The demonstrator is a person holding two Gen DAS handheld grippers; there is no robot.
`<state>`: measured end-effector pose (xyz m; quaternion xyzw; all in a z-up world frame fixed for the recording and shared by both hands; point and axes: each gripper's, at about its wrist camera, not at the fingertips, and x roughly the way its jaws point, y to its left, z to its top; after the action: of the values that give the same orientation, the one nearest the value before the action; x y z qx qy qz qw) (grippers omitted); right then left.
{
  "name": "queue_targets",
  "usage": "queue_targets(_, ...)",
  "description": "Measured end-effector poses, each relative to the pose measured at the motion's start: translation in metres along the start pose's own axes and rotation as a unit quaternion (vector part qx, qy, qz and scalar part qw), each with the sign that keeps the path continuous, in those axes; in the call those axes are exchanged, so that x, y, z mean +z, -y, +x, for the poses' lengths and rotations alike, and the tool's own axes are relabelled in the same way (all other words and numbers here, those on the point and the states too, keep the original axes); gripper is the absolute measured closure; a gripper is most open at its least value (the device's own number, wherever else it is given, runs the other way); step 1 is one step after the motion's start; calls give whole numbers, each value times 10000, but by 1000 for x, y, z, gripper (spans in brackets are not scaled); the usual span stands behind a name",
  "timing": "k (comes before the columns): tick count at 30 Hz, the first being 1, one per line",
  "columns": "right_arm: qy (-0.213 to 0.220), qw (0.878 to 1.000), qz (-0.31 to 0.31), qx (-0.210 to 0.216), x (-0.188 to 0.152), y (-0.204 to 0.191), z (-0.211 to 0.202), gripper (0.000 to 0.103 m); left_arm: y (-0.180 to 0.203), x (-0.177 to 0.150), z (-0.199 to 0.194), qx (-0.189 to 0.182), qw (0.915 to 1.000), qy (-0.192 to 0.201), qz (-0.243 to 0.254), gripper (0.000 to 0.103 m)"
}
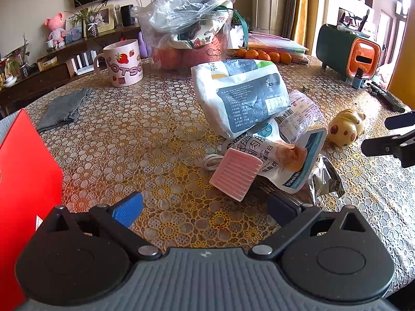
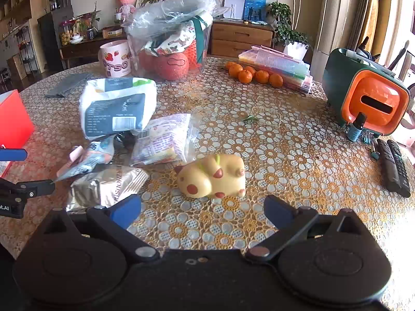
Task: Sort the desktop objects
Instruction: 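Withdraw both tools from the box back toward the cluttered items, then grasp the pink comb with the left tool while the right tool grasps the yellow spotted toy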
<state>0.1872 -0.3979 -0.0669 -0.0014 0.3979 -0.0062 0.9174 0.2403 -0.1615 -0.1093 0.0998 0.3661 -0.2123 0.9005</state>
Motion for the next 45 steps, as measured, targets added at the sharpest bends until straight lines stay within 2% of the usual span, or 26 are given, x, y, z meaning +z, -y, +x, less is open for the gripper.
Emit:
queue_targets(15,-168,9998,-44,-132,14,8,36,2,5,9,28,-375,9991,108,166,4)
queue_targets(18,-186,9997,-47,-142,16,8,41,2,3,11,33,-494,9986,91,162,15)
queue_targets(20,-203,9997,-42,-129,16,8,44,2,2,12,37,-542,9984,30,134,27)
queue_targets(24,-227,9997,-54,-105,18,7,50,2,4,11,38,-563,9982,62,212,34)
queue_targets(26,-224,9997,-61,-101,18,7,51,3,6,11,37,-561,9980,94,261,48)
queue_targets(28,-220,9997,-61,-96,19,7,53,4,8,11,36,-553,9978,120,341,56)
queue_targets(32,-236,9997,-31,-92,20,7,55,9,10,12,36,-582,9975,133,386,65)
queue_targets(36,-230,9997,-2,-117,20,8,55,15,12,11,36,-560,9975,140,412,66)
queue_targets(37,-221,9997,2,-128,19,8,55,20,12,11,36,-557,9975,141,407,69)
queue_targets(38,-226,9997,11,-89,19,8,54,24,12,11,35,-570,9975,148,402,76)
queue_targets(40,-205,9998,20,-66,19,7,52,29,12,11,34,-600,9974,124,381,84)
queue_targets(45,-143,9998,-88,-143,13,3,47,30,13,9,32,-515,9979,120,380,89)
